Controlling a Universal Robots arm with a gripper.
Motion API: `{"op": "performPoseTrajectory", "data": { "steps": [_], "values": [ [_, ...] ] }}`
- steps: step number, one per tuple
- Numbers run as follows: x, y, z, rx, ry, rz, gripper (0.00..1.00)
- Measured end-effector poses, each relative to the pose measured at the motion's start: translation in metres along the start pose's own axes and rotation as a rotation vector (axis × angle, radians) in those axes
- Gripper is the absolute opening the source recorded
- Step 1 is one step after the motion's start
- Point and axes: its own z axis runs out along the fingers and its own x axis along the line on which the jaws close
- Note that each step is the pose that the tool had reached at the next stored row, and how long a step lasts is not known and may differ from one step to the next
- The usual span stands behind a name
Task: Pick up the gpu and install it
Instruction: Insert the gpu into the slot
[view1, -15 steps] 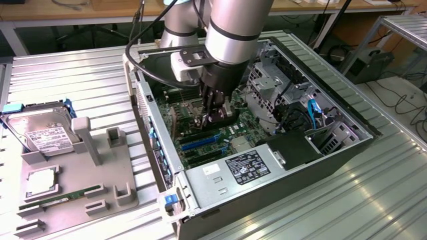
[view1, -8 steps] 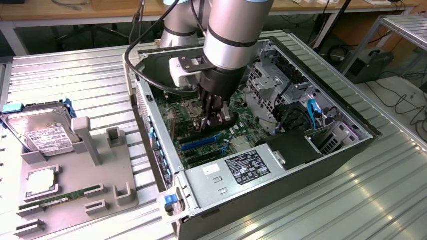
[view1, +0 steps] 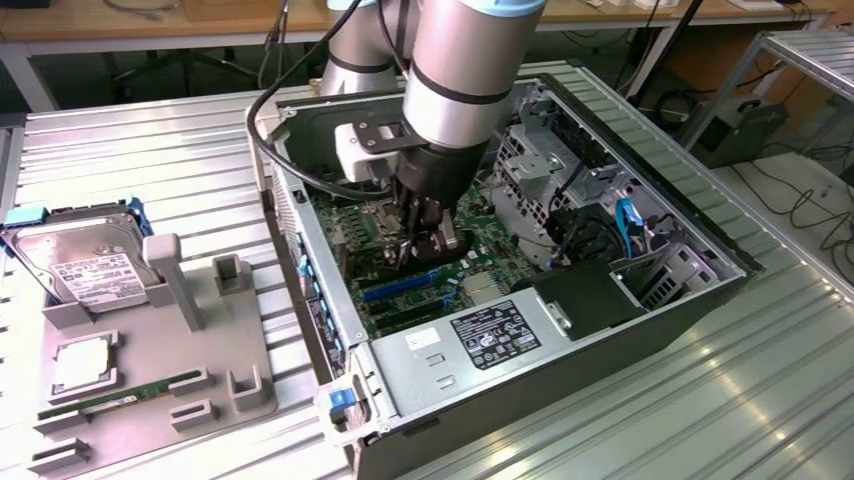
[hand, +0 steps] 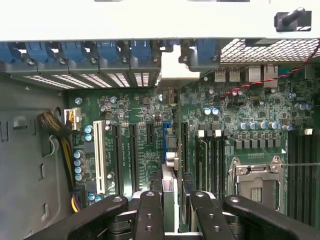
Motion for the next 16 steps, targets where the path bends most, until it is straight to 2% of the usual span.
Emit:
{"op": "performPoseTrajectory", "data": {
  "steps": [2,3,16],
  "values": [
    [0.001,0.0000,0.0008,0.0000,0.0000,0.000,0.26],
    [0.003,-0.0002,0.0054,0.0001,-0.0001,0.000,0.26],
    [0.003,-0.0003,0.0121,0.0000,0.0000,0.000,0.26]
  ]
}}
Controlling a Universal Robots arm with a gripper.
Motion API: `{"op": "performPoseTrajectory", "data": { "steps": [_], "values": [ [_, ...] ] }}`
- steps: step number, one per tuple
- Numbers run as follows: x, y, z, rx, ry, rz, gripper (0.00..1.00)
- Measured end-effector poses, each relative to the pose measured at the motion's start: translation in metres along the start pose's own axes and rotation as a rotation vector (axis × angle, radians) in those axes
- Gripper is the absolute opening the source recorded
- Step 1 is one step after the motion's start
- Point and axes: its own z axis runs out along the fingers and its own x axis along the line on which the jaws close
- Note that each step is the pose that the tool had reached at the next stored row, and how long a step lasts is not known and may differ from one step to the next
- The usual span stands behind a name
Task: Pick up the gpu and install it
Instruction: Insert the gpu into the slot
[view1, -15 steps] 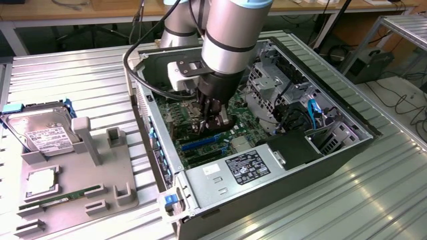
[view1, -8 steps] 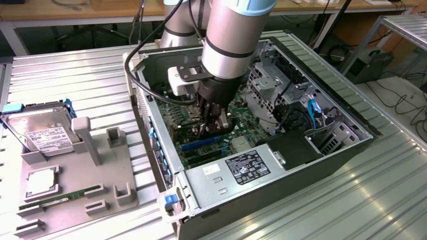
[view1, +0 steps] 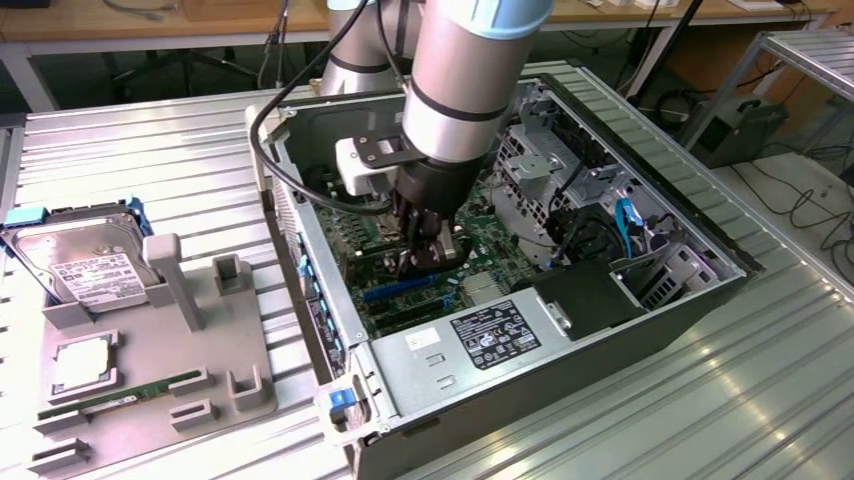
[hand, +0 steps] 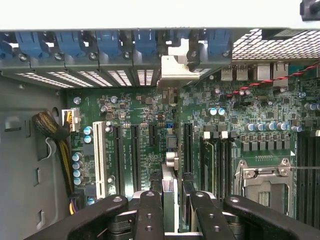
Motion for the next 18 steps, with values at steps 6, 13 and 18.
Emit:
{"op": "performPoseTrajectory", "data": {
  "steps": [6,13,18],
  "values": [
    [0.0005,0.0000,0.0022,0.0000,0.0000,0.000,0.26],
    [0.0015,0.0014,0.0043,0.0000,0.0001,0.000,0.26],
    [0.0008,0.0052,0.0051,0.0000,0.0001,0.000,0.26]
  ]
}}
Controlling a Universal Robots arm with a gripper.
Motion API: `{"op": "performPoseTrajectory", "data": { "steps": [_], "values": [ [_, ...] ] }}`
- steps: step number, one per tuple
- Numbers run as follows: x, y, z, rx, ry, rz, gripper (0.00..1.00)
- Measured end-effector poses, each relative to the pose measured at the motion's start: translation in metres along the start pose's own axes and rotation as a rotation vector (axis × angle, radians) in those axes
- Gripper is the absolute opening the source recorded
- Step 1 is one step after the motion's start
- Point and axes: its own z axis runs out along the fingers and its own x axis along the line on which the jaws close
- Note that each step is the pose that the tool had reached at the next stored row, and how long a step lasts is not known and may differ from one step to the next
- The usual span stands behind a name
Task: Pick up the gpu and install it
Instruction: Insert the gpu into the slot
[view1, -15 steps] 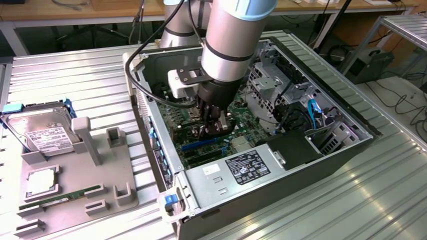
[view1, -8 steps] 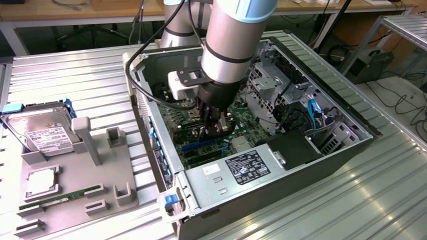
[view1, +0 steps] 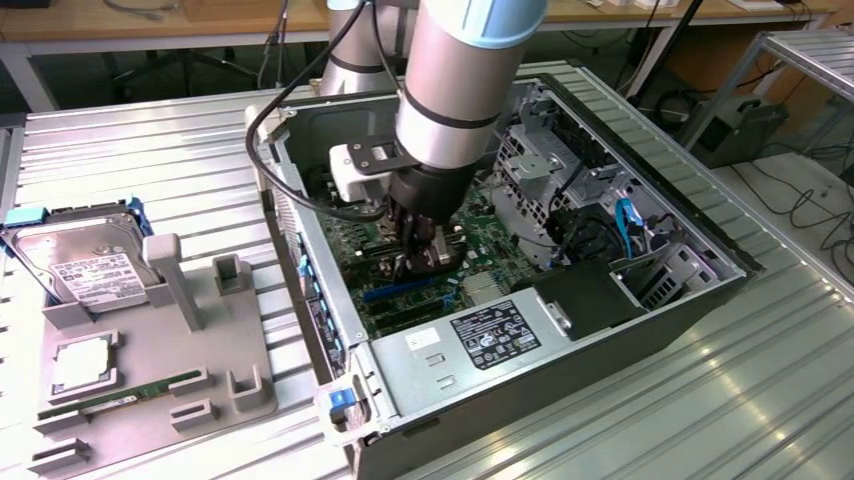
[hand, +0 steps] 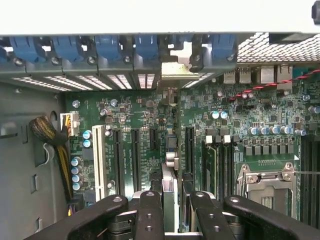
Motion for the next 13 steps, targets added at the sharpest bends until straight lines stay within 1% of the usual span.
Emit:
{"op": "performPoseTrajectory", "data": {
  "steps": [5,13],
  "values": [
    [-0.0039,0.0026,0.0006,0.0000,-0.0001,0.000,0.26],
    [-0.0042,0.0063,0.0025,0.0001,0.0004,0.000,0.26]
  ]
}}
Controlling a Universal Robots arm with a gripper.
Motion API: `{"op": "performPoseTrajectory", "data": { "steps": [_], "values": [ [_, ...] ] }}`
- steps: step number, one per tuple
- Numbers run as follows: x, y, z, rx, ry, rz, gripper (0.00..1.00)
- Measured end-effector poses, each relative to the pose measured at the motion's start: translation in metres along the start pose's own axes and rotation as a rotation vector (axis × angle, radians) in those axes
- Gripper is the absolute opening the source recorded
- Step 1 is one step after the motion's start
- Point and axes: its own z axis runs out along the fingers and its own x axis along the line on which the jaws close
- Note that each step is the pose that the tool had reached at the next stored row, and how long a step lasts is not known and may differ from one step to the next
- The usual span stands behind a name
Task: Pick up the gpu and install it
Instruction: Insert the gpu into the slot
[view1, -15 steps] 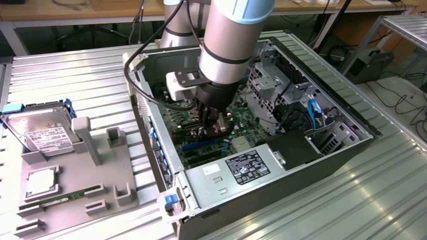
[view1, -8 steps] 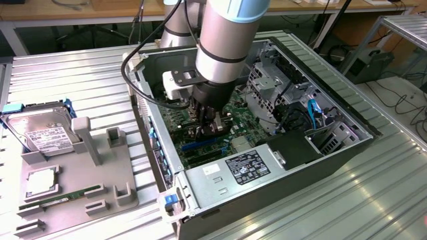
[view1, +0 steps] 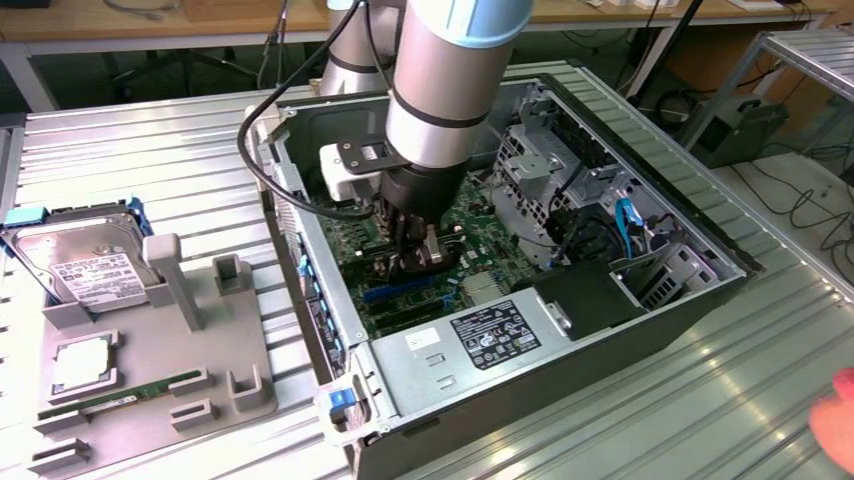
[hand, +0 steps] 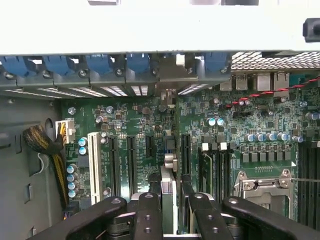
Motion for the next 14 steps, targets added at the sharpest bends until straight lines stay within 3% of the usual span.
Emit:
{"op": "performPoseTrajectory", "data": {
  "steps": [14],
  "values": [
    [0.0005,-0.0002,0.0091,0.0000,0.0000,0.000,0.26]
  ]
}}
